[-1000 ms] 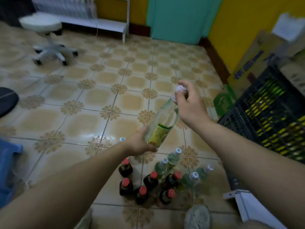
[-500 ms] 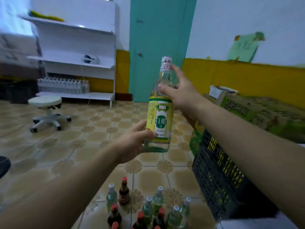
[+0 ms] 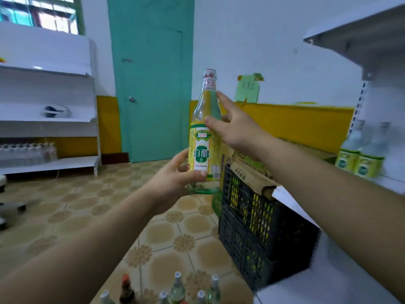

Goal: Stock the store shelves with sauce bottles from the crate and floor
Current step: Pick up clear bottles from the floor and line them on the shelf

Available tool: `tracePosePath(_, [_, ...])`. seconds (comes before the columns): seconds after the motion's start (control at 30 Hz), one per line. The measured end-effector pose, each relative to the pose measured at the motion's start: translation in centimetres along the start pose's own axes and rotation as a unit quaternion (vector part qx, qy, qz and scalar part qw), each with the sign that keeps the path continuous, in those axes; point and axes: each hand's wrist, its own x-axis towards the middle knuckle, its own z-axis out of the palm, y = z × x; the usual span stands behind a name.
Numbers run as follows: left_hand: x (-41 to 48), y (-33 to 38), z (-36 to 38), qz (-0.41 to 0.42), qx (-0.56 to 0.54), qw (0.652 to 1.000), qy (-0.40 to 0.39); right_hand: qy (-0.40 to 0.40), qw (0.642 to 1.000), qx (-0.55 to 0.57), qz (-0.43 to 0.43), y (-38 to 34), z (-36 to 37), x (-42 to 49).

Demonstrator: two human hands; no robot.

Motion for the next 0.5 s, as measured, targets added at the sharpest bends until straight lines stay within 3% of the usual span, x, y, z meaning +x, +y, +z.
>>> tracePosePath(0.5, [9.4, -5.6, 14.6, -0.010, 0.008, 0.972, -0.236, 0.170, 0.968, -0.106, 0.150, 6.0, -13.5, -6.9])
